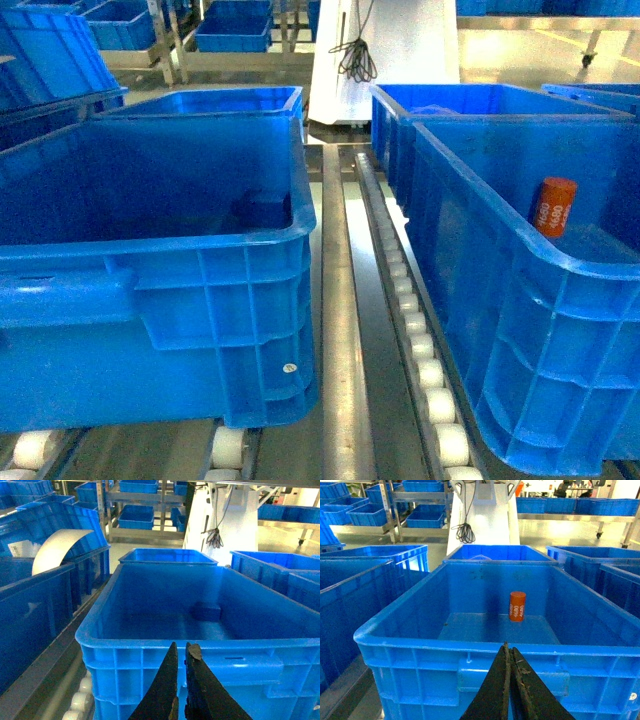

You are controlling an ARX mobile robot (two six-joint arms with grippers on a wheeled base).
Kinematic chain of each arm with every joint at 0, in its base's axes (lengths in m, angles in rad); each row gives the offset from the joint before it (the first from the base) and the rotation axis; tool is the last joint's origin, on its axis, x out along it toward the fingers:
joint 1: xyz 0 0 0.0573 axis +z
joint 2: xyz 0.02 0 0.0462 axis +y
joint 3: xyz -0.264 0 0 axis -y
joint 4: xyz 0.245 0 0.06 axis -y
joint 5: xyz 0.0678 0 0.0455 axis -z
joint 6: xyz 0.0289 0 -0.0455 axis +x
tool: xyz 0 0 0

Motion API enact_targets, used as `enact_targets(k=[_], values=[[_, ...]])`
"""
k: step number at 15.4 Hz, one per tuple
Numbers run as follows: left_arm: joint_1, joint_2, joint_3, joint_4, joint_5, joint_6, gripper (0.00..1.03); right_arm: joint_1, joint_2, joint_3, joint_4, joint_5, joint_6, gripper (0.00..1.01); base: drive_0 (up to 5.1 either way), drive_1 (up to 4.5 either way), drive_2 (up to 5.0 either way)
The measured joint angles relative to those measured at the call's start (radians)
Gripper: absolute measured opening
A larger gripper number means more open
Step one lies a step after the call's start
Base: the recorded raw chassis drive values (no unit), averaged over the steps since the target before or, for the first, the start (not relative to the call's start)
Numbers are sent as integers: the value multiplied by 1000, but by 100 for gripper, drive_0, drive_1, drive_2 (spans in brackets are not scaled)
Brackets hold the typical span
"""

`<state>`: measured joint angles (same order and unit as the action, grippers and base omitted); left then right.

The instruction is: Sort blue parts and orange caps into right shelf containers

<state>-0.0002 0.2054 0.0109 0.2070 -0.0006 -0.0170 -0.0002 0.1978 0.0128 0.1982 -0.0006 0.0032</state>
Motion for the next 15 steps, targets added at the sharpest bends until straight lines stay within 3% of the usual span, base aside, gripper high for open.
enact_targets(k=[4,5,9,10,15], values=[[0,-36,0,-35,0,0,2,0,-53,0,-65,0,0,3,0,0,0],[0,-117,0,-163,-2,0,2,0,-160,0,-206,-2,0,3,0,0,0],[0,-195,0,-209,0,1,2,0,-192,0,-205,0,0,4,0,0,0],[0,-195,0,-211,0,1,11,0,-192,0,-202,0,0,17,0,0,0],[0,-195,0,-211,0,1,80,0,-192,0,-202,0,0,85,0,0,0]])
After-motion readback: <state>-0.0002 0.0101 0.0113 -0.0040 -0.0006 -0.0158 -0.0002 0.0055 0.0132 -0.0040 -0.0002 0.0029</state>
